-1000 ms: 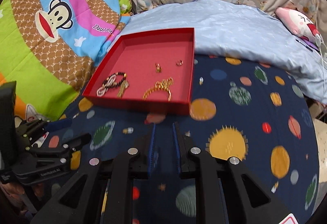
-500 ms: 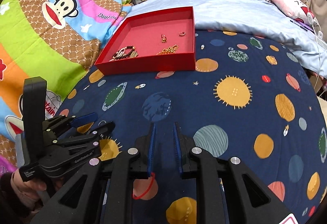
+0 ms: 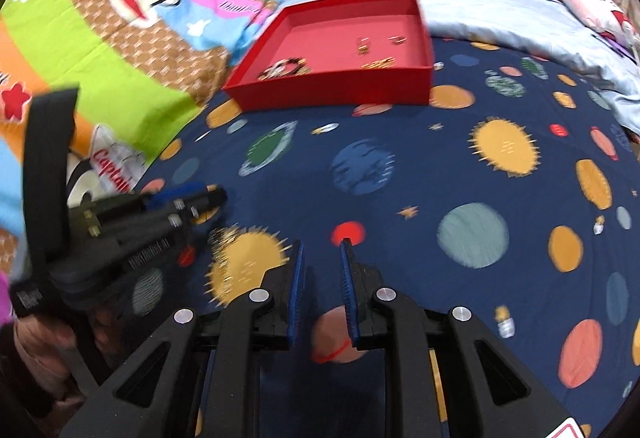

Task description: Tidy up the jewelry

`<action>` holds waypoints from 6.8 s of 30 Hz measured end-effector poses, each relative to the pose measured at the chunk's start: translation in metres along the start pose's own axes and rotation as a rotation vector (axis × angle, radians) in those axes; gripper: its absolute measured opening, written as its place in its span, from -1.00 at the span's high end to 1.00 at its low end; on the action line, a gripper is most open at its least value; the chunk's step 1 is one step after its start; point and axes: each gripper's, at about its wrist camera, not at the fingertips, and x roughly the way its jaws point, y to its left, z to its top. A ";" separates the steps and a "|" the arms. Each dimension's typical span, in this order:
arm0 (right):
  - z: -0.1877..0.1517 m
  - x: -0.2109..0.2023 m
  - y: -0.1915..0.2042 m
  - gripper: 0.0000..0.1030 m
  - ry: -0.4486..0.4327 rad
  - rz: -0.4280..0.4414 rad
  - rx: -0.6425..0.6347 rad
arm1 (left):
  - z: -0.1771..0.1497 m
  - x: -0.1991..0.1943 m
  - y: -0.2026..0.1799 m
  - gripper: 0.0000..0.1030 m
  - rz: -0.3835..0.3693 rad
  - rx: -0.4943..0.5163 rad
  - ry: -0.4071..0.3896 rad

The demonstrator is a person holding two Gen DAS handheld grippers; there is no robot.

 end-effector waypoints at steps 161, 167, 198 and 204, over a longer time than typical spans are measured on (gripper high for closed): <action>0.220 0.076 -0.051 0.54 -0.150 -0.097 -0.061 | 0.218 0.100 0.007 0.12 0.090 -0.013 -0.085; 0.192 0.062 -0.042 0.39 -0.152 -0.116 -0.035 | 0.192 0.088 0.002 -0.07 0.102 -0.039 -0.050; 0.129 0.031 -0.031 -0.20 -0.177 -0.205 0.088 | 0.127 0.045 -0.009 -0.70 0.266 -0.073 -0.069; 0.127 0.027 -0.030 -0.22 -0.180 -0.217 0.084 | 0.123 0.045 -0.011 -0.71 0.266 -0.073 -0.064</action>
